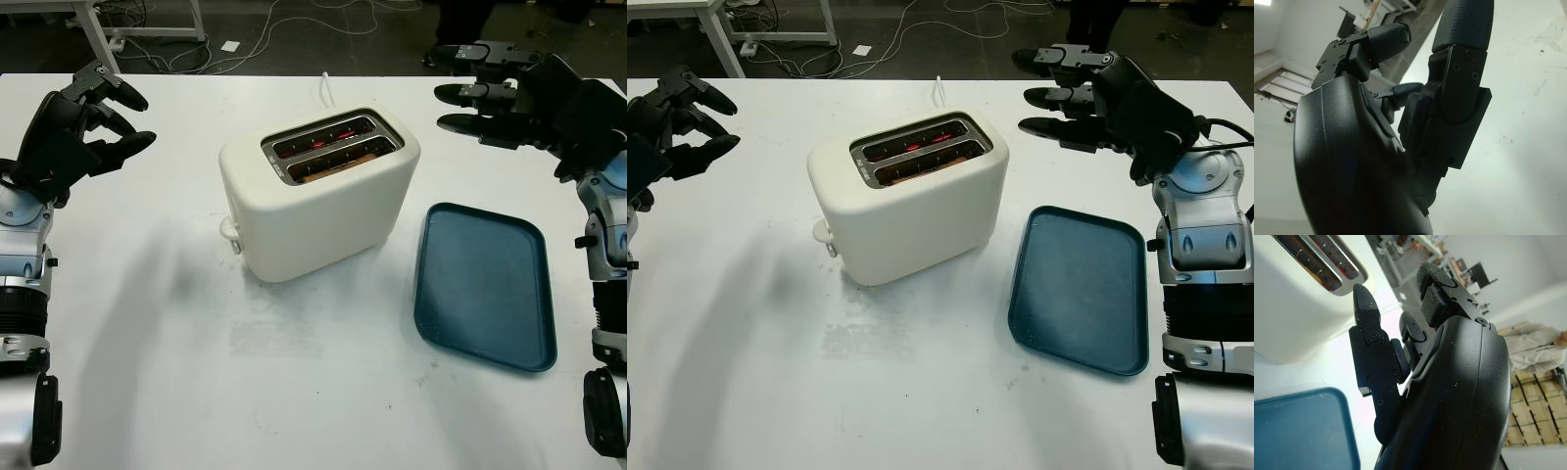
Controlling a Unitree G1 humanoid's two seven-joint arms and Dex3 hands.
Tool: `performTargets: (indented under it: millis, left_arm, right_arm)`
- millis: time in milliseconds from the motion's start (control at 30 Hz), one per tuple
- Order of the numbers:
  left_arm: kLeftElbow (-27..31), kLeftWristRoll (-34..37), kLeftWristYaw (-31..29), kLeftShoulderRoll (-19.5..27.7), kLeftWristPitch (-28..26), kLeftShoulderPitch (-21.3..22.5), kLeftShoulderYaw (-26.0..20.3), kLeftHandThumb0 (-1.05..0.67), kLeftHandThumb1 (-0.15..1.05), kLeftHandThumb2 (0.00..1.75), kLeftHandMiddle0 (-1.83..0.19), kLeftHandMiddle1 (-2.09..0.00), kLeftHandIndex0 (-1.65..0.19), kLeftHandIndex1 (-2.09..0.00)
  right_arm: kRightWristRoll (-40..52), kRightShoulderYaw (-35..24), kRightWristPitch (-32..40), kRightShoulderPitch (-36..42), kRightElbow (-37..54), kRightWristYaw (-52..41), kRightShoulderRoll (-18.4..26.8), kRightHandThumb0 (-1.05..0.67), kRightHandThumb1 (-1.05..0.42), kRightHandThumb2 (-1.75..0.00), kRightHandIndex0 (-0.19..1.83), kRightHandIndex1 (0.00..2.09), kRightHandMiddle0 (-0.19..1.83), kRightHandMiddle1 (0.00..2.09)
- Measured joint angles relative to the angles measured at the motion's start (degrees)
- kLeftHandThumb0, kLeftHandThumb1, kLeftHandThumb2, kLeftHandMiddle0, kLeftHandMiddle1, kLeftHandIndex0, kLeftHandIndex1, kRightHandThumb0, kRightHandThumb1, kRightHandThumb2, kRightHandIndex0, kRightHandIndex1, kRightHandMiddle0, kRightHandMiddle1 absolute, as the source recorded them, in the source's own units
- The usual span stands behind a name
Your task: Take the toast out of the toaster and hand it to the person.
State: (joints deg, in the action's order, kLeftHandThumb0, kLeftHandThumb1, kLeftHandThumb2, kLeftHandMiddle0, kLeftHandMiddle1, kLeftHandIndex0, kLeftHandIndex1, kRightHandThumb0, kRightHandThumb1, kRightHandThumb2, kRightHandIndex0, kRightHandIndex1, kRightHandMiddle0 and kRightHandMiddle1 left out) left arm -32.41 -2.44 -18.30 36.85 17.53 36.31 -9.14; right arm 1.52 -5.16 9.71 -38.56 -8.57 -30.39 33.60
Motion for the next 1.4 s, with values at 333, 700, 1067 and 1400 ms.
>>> performTargets:
  millis: [333, 700, 1067, 1400]
  left_arm:
    - [-0.2, 0.0, -0.1, 0.0, 0.2, 0.0, 0.0, -1.05, 0.92, 0.20, -0.25, -1.59, -0.19, -1.53]
    - [-1.1, 0.0, -0.1, 0.0, 0.5, 0.0, 0.0, -1.05, 0.92, 0.20, -0.26, -1.59, -0.20, -1.53]
    - [-1.0, 0.5, -0.5, 0.0, 0.5, 0.0, 0.0, -1.05, 0.92, 0.19, -0.27, -1.58, -0.21, -1.52]
    - [-1.1, 0.5, -0.5, 0.0, 1.1, 0.0, 0.0, -1.05, 0.92, 0.20, -0.29, -1.60, -0.22, -1.53]
  right_arm:
    - [0.0, 0.0, 0.0, 0.0, 0.0, 0.0, 0.0, -0.23, -0.92, -0.08, 0.51, 0.01, 0.48, 0.01]
    - [0.0, 0.0, 0.0, 0.0, 0.0, 0.0, 0.0, -0.23, -0.92, -0.08, 0.51, 0.01, 0.48, 0.00]
    - [0.0, 0.0, 0.6, 0.0, 0.1, -0.1, 0.0, -0.22, -0.92, -0.09, 0.50, 0.00, 0.47, 0.00]
    - [0.1, 0.0, 0.6, 0.0, 0.0, -0.1, 0.0, -0.25, -0.92, -0.07, 0.51, 0.01, 0.48, 0.01]
